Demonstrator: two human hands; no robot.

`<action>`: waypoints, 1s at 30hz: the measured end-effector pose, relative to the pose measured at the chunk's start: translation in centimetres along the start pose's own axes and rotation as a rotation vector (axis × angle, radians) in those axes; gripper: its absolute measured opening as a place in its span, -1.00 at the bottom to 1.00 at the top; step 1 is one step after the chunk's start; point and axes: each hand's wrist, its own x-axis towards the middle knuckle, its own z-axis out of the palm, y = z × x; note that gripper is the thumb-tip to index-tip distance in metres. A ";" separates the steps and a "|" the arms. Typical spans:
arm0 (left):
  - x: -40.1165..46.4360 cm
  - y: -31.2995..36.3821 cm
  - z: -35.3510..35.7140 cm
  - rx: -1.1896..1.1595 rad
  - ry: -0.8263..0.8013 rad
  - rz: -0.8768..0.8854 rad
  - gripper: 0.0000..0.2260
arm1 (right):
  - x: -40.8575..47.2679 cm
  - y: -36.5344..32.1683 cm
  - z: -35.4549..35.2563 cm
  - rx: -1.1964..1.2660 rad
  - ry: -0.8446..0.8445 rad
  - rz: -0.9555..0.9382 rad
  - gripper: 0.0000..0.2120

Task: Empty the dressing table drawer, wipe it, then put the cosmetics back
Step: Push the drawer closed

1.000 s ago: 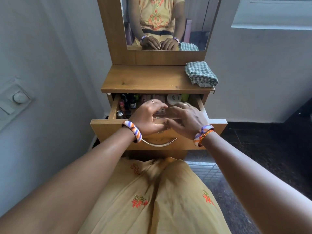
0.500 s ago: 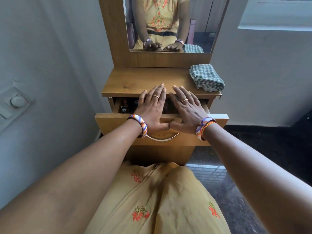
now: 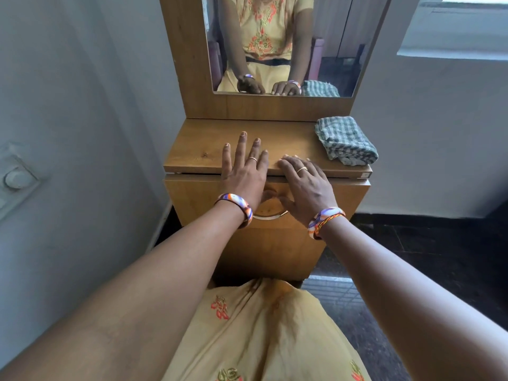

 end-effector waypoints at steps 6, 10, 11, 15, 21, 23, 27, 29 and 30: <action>1.3 0.5 2.1 -0.005 0.227 0.008 -0.41 | 1.5 -1.0 2.0 -0.134 0.306 0.104 -0.62; 2.3 0.6 3.5 -0.112 0.323 -0.004 -0.55 | 1.9 -1.2 2.9 -0.182 0.389 0.132 -0.72; 2.4 0.6 3.5 -0.125 0.349 0.001 -0.57 | 1.9 -1.1 3.1 -0.183 0.400 0.134 -0.71; 2.2 0.5 3.9 -0.151 0.369 0.019 -0.57 | 1.8 -0.9 3.8 -0.173 0.430 0.125 -0.62; 2.1 0.7 4.0 -0.154 0.354 0.013 -0.57 | 1.8 -0.8 3.9 -0.207 0.418 0.110 -0.48; 2.0 0.8 3.9 -0.157 0.352 0.003 -0.57 | 1.9 -0.7 3.9 -0.201 0.418 0.091 -0.46; 2.0 1.1 3.7 -0.151 0.353 -0.016 -0.60 | 1.9 -0.5 4.1 -0.193 0.427 0.074 -0.48; 2.0 1.1 3.7 -0.150 0.349 -0.023 -0.59 | 1.9 -0.5 4.1 -0.190 0.429 0.074 -0.51; 1.9 1.1 3.7 -0.150 0.350 -0.027 -0.59 | 1.9 -0.5 4.1 -0.188 0.426 0.077 -0.52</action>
